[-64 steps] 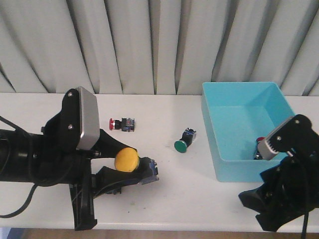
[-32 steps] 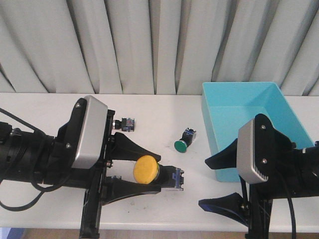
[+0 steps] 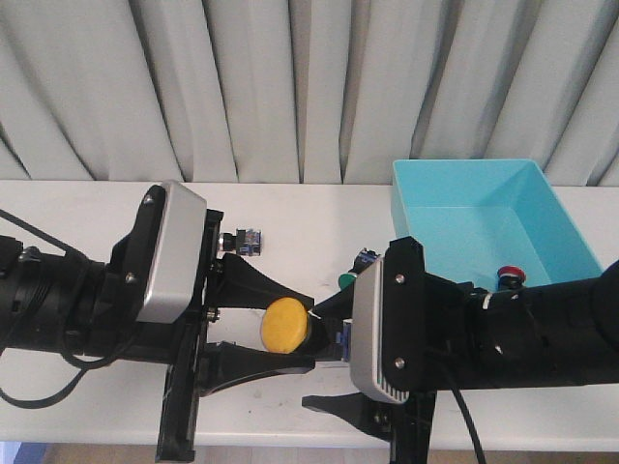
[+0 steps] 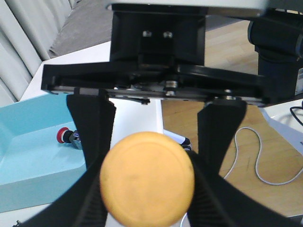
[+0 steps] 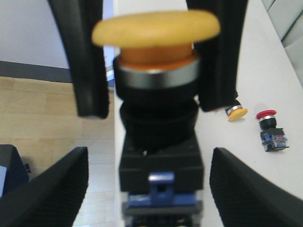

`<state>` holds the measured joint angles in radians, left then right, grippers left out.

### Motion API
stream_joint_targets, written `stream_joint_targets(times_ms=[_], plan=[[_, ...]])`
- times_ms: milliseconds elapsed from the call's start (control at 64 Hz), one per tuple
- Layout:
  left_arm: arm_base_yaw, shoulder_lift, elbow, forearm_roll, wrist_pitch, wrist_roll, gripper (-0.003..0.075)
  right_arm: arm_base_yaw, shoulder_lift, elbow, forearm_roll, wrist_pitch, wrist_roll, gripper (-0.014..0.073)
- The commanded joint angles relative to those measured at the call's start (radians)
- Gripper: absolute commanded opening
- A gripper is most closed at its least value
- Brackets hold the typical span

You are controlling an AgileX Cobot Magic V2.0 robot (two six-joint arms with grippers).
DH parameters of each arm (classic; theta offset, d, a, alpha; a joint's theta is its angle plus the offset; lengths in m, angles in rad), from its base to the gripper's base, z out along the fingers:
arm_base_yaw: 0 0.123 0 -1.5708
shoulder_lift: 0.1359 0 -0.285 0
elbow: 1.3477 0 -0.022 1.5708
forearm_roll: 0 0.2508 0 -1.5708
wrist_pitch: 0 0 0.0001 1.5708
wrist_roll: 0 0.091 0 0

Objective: Pick red and yellow buttons and place in box
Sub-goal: 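Grasp the yellow button with the right gripper and open the left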

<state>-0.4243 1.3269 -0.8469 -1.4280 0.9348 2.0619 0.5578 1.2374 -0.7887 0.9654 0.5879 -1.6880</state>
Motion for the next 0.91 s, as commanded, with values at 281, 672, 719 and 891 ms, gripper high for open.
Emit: stream_joint_targets(times_ms=[281, 672, 719, 891], plan=[[-0.004, -0.024, -0.033, -0.079, 0.033, 0.001, 0.0199, 0.004, -0.018, -0.035, 0.050, -0.052, -0.008, 0.0440], [-0.004, -0.024, -0.033, -0.078, 0.022, 0.001, 0.0207, 0.004, -0.018, -0.035, 0.074, -0.038, -0.008, 0.0265], [-0.004, -0.024, -0.033, -0.078, 0.021, 0.000, 0.0223, 0.004, -0.018, -0.035, 0.074, -0.036, -0.008, 0.0246], [-0.004, -0.024, -0.033, -0.077, 0.022, -0.002, 0.0370, 0.004, -0.018, -0.035, 0.074, -0.036, -0.008, 0.0222]])
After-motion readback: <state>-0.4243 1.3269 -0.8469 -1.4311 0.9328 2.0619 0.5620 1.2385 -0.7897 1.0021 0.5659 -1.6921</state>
